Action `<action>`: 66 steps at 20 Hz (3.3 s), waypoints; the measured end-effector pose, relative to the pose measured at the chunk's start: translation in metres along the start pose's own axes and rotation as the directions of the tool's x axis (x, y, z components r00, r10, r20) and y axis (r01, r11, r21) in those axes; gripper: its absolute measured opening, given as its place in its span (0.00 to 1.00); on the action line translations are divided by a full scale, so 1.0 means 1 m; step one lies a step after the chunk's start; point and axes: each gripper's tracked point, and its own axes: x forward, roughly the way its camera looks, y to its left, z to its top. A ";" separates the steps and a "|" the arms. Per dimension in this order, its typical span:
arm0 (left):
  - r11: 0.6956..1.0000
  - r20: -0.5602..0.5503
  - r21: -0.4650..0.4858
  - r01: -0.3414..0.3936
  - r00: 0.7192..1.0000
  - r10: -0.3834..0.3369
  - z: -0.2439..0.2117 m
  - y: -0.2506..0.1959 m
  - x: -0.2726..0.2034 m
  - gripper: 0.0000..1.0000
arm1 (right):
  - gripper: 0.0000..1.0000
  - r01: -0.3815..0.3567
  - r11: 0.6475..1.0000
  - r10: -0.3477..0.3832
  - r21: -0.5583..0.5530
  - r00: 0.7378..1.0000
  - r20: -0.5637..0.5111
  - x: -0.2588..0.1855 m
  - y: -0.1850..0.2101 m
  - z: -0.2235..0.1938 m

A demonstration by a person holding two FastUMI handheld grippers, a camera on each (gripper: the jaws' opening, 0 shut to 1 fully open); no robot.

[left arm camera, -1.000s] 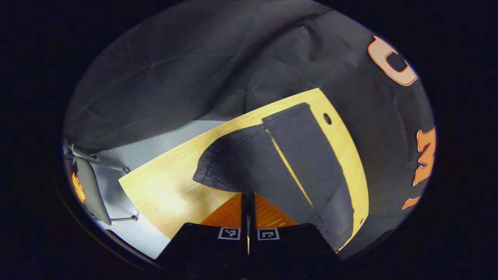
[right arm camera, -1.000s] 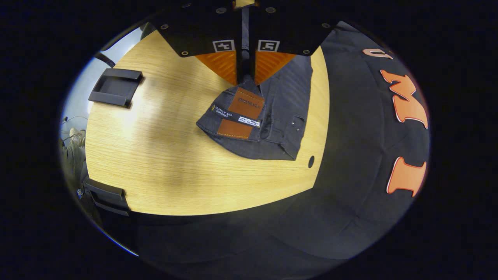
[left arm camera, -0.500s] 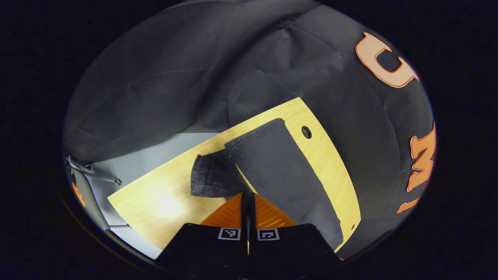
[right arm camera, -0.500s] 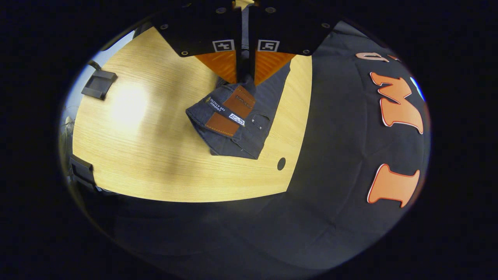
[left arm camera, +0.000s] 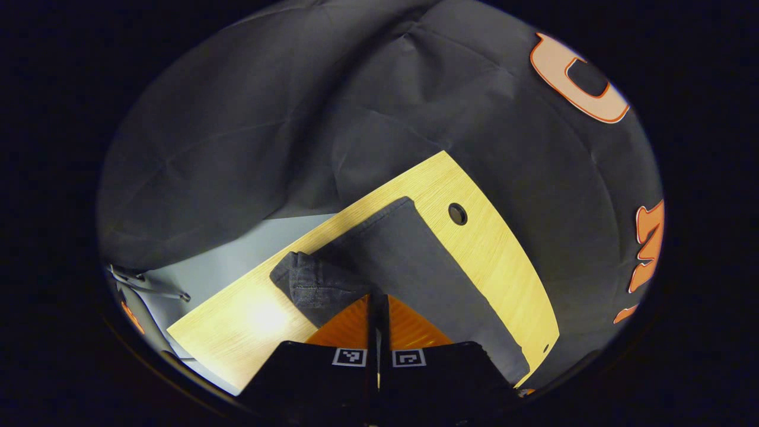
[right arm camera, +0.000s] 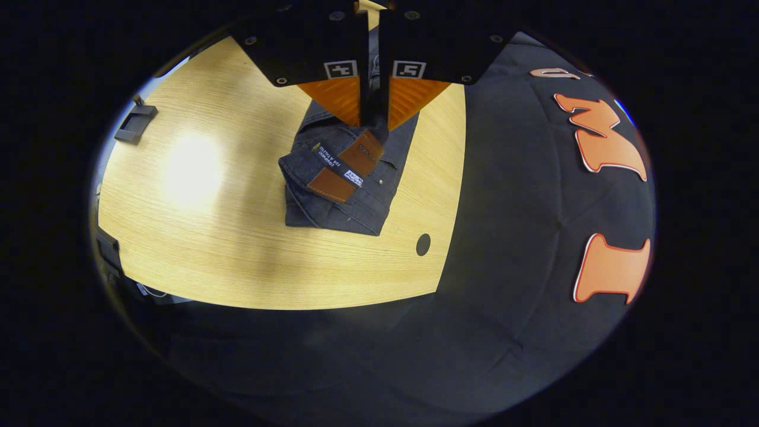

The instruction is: Grasp the waist and the cuffs of the jeans and fold them to make the two legs overlap; first hold the waist and fold one-third of the jeans toward the cuffs, then hold the cuffs and fold the remaining one-third in the same direction to finish folding.

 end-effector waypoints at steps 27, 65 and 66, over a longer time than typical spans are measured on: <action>0.987 0.122 0.161 -0.015 0.993 -0.005 0.076 -0.081 0.063 0.28 | 0.22 -0.010 0.993 0.016 0.117 0.999 -0.051 0.076 0.080 0.046; 0.701 0.604 0.713 -0.036 0.540 -0.586 -0.106 -0.224 -0.301 0.95 | 0.51 0.272 0.856 -0.245 -0.440 0.962 0.117 0.095 -0.060 0.020; 0.697 0.596 0.716 -0.043 0.558 -0.577 -0.113 -0.225 -0.296 0.94 | 0.42 0.256 0.856 -0.227 -0.449 0.967 0.117 0.097 -0.059 0.019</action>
